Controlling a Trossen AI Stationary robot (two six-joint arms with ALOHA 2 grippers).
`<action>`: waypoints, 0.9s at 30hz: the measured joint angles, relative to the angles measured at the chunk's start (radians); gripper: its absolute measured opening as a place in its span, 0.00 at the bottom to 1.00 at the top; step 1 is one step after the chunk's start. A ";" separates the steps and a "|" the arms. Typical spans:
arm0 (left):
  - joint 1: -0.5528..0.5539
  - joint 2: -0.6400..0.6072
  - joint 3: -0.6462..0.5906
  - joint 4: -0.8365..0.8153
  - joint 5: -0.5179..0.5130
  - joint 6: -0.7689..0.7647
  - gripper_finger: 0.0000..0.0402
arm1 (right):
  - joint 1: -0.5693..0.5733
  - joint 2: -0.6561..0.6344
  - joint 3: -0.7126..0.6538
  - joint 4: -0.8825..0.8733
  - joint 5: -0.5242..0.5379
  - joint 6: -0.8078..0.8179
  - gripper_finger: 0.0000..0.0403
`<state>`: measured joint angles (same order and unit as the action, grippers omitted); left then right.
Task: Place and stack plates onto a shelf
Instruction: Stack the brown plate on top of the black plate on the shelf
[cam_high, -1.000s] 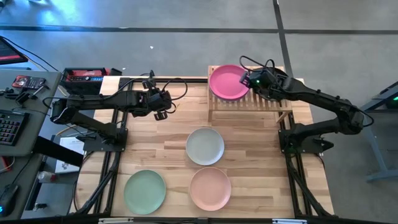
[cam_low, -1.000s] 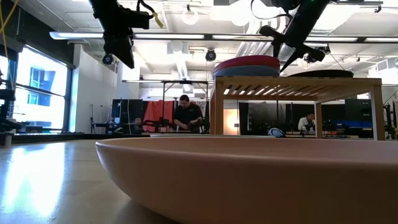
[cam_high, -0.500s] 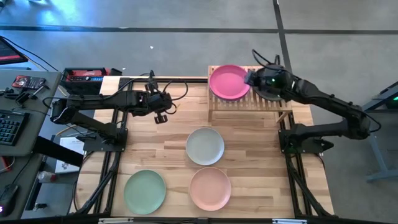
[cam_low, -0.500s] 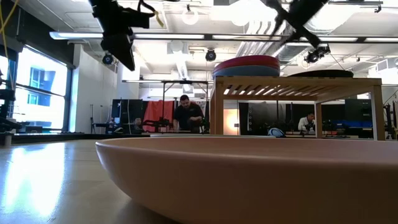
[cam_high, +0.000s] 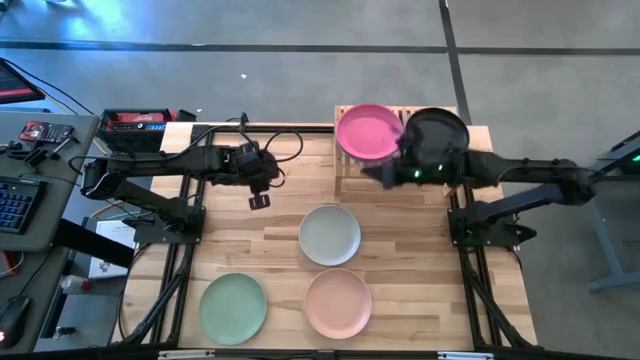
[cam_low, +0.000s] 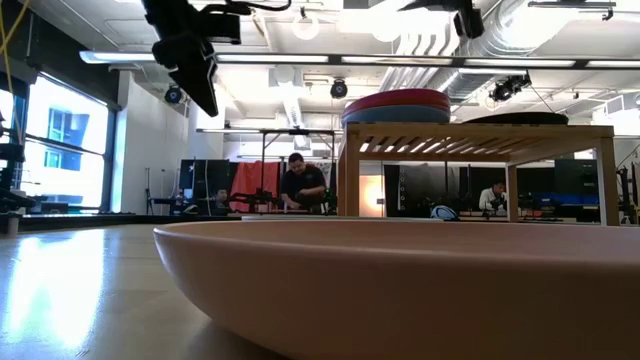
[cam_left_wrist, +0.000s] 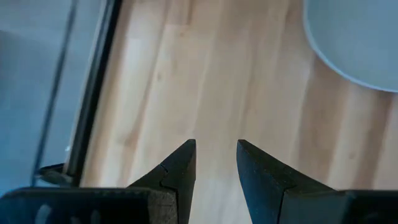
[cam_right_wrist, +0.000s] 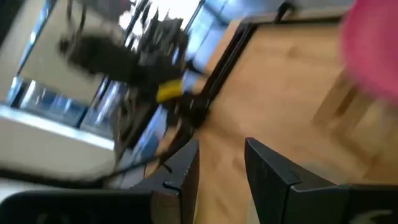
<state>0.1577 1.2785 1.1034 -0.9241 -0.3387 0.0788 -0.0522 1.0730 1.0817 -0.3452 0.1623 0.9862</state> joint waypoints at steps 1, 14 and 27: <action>0.000 0.000 0.000 0.000 0.017 0.000 0.26 | 0.032 0.011 0.000 0.001 0.000 0.000 0.27; -0.001 0.000 0.000 0.000 0.185 -0.327 0.26 | 0.327 0.260 0.000 0.014 -0.017 -0.115 0.27; -0.018 0.000 0.000 0.001 0.360 -0.624 0.26 | 0.548 0.445 0.000 0.111 -0.141 -0.181 0.27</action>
<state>0.1401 1.2785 1.1031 -0.9235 0.0212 -0.5447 0.4953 1.5180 1.0817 -0.2340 0.0216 0.8047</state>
